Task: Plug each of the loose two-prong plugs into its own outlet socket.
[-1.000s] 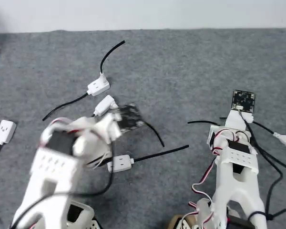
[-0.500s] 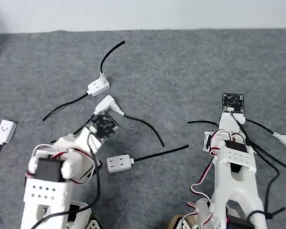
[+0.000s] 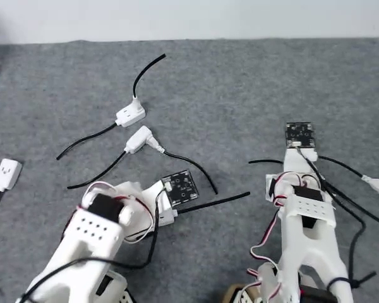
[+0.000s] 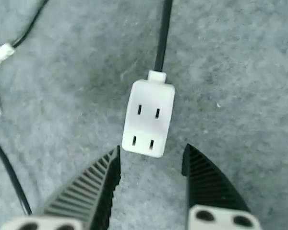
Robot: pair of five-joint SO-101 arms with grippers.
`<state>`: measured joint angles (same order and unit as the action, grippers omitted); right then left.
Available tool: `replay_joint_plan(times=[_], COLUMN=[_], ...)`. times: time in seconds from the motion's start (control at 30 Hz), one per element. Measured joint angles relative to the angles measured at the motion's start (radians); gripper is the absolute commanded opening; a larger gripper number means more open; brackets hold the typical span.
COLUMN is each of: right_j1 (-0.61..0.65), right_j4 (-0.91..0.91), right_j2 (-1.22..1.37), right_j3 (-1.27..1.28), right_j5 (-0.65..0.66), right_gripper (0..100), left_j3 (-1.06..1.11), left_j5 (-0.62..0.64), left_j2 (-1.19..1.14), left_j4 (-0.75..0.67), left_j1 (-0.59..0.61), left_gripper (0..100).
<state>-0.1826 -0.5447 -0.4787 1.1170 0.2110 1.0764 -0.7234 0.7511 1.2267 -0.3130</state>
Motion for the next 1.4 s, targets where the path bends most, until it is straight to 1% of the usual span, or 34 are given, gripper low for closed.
replay_joint_plan(times=[0.07,0.2,0.37,0.5,0.67,0.73,0.9,1.0,1.1,1.4], right_j1=[0.006,0.009,0.011,0.011,0.011,0.011,0.011,0.011,0.011,0.011], right_j4=[0.002,0.005,0.011,0.026,0.026,0.026,0.026,0.026,0.026,0.026], right_j2=[0.000,0.000,0.000,0.000,0.000,0.000,0.000,0.000,0.000,0.000], right_j3=[0.000,0.000,0.000,0.000,0.000,0.000,0.000,0.000,0.000,0.000], right_j5=[0.017,0.025,0.026,0.026,0.026,0.026,0.026,0.026,0.026,0.026], right_gripper=[38.7,38.7,38.7,38.7,38.7,38.7,38.7,38.7,38.7,38.7], left_j3=[0.000,-0.032,-0.114,-0.152,-0.155,-0.155,-0.155,-0.157,-0.157,-0.158], left_j5=[-0.043,-0.133,-0.201,-0.219,-0.226,-0.226,-0.250,-0.255,-0.293,-0.414], left_j2=[-0.069,-0.219,-0.379,-0.454,-0.483,-0.483,-0.485,-0.485,-0.485,-0.485], left_j4=[-0.035,-0.109,-0.121,-0.121,-0.118,-0.140,-0.212,-0.221,-0.221,-0.224], left_j1=[0.003,0.060,0.078,0.078,0.037,0.029,0.028,0.028,0.031,0.164], left_gripper=[20,20,20,20,20,20,20,20,20,20])
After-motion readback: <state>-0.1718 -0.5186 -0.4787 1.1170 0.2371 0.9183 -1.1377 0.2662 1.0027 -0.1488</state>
